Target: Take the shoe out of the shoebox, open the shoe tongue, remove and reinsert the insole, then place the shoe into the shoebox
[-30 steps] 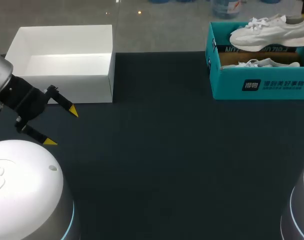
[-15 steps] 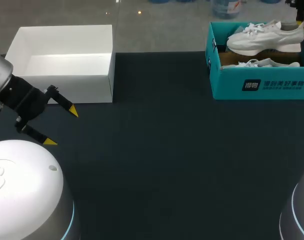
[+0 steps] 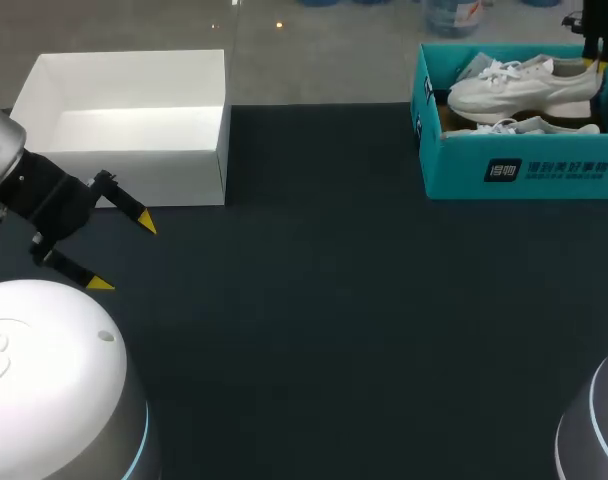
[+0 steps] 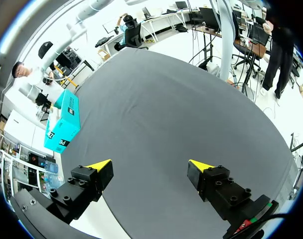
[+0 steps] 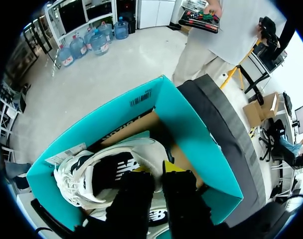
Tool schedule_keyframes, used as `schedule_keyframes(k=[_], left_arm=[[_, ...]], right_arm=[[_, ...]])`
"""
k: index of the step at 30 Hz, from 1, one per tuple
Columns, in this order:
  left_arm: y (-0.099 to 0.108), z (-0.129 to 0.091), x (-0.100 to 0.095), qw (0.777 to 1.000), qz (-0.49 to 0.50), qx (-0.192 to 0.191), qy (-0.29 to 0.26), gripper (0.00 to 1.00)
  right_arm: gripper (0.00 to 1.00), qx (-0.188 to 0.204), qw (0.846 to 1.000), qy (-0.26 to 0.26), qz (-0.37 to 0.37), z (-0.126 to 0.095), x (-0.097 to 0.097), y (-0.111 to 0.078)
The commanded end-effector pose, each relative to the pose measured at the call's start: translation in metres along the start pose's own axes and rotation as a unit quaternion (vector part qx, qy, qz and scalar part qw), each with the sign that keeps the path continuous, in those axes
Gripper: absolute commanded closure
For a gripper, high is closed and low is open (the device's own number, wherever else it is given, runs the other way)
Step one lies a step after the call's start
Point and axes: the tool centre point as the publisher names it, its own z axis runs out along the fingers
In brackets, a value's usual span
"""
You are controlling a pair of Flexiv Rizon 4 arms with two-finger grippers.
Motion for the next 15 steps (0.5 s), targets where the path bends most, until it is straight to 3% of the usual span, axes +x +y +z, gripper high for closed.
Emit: schedule_keyframes(k=[1, 15], left_arm=[[-0.001, 0.000, 0.000, 1.000, 0.000, -0.001, 0.001, 0.00], [-0.001, 0.000, 0.000, 1.000, 0.000, -0.001, 0.001, 0.00]], right_arm=[[1.00, -0.001, 1.000, 0.008, -0.002, 0.016, 0.000, 0.000], [1.00, 0.019, 0.999, 0.023, -0.013, 0.046, -0.005, -0.011]])
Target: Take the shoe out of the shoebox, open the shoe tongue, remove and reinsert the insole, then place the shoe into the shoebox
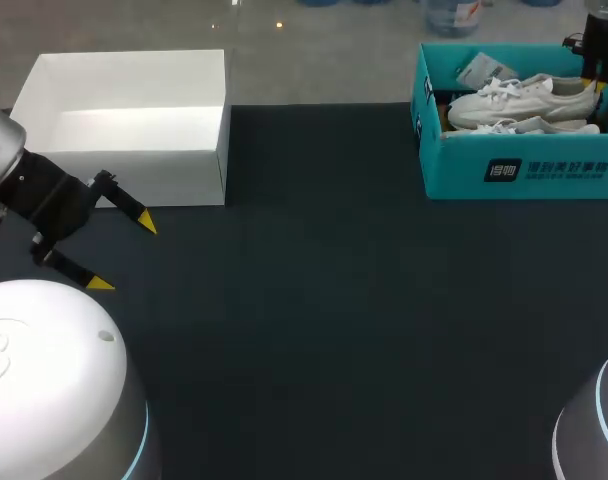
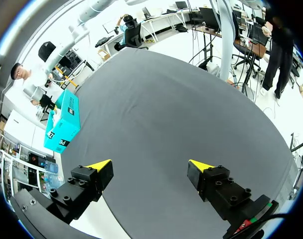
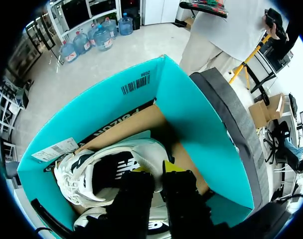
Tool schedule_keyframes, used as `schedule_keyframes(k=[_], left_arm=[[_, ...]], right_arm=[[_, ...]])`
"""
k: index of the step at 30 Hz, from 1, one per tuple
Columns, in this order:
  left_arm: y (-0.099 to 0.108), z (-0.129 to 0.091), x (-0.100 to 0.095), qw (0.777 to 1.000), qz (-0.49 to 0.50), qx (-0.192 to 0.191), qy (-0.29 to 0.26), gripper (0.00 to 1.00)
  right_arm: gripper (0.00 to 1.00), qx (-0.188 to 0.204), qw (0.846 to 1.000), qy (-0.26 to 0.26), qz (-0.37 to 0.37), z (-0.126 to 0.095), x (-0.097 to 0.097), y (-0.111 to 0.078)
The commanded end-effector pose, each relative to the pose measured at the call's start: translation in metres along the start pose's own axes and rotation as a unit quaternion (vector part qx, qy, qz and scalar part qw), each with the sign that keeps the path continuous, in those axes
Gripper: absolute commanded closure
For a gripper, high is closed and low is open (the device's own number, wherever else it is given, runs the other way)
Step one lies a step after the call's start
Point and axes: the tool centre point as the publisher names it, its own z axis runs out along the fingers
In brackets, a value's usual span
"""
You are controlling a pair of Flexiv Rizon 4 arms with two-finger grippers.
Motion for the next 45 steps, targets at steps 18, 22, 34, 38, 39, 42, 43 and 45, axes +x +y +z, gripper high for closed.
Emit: schedule_keyframes(k=[18, 22, 34, 38, 39, 42, 43, 45], left_arm=[[-0.001, 0.000, 0.000, 1.000, 0.000, -0.001, 0.001, 0.00], [-0.001, 0.000, 0.000, 1.000, 0.000, -0.001, 0.001, 0.00], [-0.001, 0.000, 0.000, 1.000, 0.000, -0.001, 0.001, 0.00], [-0.001, 0.000, 0.000, 1.000, 0.000, -0.001, 0.001, 0.00], [-0.001, 0.000, 0.000, 1.000, 0.000, -0.001, 0.001, 0.00], [-0.001, 0.000, 0.000, 1.000, 0.000, -0.001, 0.001, 0.00], [-0.001, 0.000, 0.000, 1.000, 0.000, -0.001, 0.001, 0.00], [-0.001, 0.000, 0.000, 1.000, 0.000, -0.001, 0.001, 0.00]], right_arm=[[0.79, 0.014, 0.999, 0.025, -0.017, 0.027, 0.001, -0.007], [0.00, 0.010, 0.999, 0.031, -0.021, 0.013, 0.003, -0.008], [0.00, -0.005, 0.998, 0.053, -0.033, -0.051, 0.011, -0.010], [0.00, 0.003, 0.997, 0.069, -0.045, -0.062, 0.019, -0.019], [0.00, 0.004, 0.996, 0.069, -0.047, -0.064, 0.021, -0.022], [0.00, 0.013, 0.996, 0.077, -0.049, -0.073, 0.025, -0.031], [0.00, 0.022, 0.995, 0.081, -0.049, -0.076, 0.025, -0.033], [0.00, 0.027, 0.995, 0.083, -0.048, -0.077, 0.026, -0.035]])
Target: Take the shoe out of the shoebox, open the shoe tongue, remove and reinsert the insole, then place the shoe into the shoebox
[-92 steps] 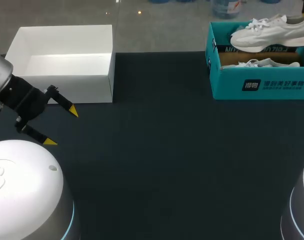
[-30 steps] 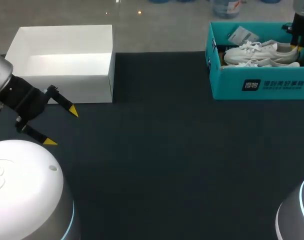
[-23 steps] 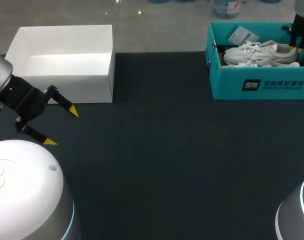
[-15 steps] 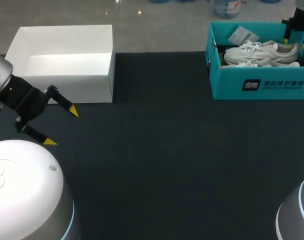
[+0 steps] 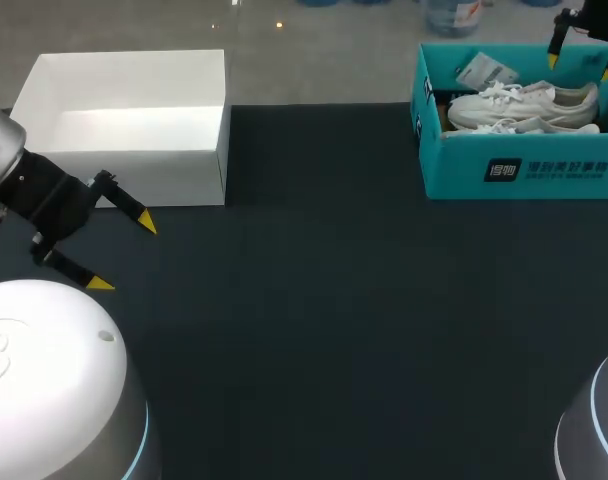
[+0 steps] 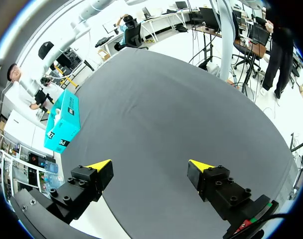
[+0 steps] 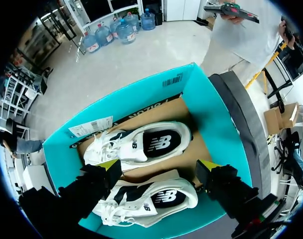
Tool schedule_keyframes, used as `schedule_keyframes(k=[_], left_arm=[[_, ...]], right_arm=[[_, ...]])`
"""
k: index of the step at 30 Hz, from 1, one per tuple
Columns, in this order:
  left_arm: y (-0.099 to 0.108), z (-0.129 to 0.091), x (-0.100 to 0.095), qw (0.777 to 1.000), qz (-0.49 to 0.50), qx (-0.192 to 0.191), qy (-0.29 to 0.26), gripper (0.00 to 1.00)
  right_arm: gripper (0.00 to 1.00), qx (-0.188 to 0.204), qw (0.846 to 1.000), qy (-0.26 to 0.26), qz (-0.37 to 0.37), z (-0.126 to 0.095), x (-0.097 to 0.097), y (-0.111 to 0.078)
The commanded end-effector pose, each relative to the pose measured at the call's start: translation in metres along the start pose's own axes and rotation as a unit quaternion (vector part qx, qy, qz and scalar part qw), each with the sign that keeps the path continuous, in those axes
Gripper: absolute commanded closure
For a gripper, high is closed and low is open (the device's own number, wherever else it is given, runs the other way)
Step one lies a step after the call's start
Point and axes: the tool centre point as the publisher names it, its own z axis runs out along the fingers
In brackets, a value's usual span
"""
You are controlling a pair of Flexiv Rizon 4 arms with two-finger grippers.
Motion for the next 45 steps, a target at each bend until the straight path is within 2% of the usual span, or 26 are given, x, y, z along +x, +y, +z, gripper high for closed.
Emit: schedule_keyframes(k=[1, 18, 19, 21, 24, 26, 32, 39, 45], left_arm=[[-0.001, 0.000, 0.000, 1.000, 0.000, -0.001, 0.001, 0.00], [-0.001, 0.000, 0.000, 1.000, 0.000, -0.001, 0.001, 0.00], [-0.001, -0.001, -0.006, 1.000, 0.003, -0.006, 0.004, 0.00], [-0.002, -0.003, -0.027, 0.999, -0.007, -0.045, 0.020, 0.00], [-0.001, -0.005, -0.054, 0.996, -0.037, -0.079, 0.035, 0.00], [0.002, -0.005, -0.069, 0.994, -0.059, -0.089, 0.038, 0.00], [0.012, 0.004, -0.103, 0.987, -0.119, -0.085, 0.059, 0.00], [0.023, 0.009, -0.130, 0.979, -0.177, -0.079, 0.060, 0.00], [0.023, 0.009, -0.130, 0.979, -0.177, -0.079, 0.060, 0.00]], right_arm=[[0.00, -0.002, 1.000, 0.001, 0.001, -0.010, -0.003, -0.008], [0.00, -0.002, 1.000, 0.001, 0.001, -0.010, -0.003, -0.008], [0.00, -0.002, 1.000, 0.001, 0.001, -0.010, -0.003, -0.008], [0.00, -0.002, 1.000, 0.001, 0.001, -0.010, -0.003, -0.008], [0.00, -0.002, 1.000, 0.001, 0.001, -0.010, -0.003, -0.008], [0.00, -0.002, 1.000, 0.001, 0.001, -0.010, -0.003, -0.008], [0.00, -0.002, 1.000, 0.001, 0.001, -0.010, -0.003, -0.008], [0.00, -0.002, 1.000, 0.001, 0.001, -0.010, -0.003, -0.008], [0.00, -0.002, 1.000, 0.001, 0.001, -0.010, -0.003, -0.008]])
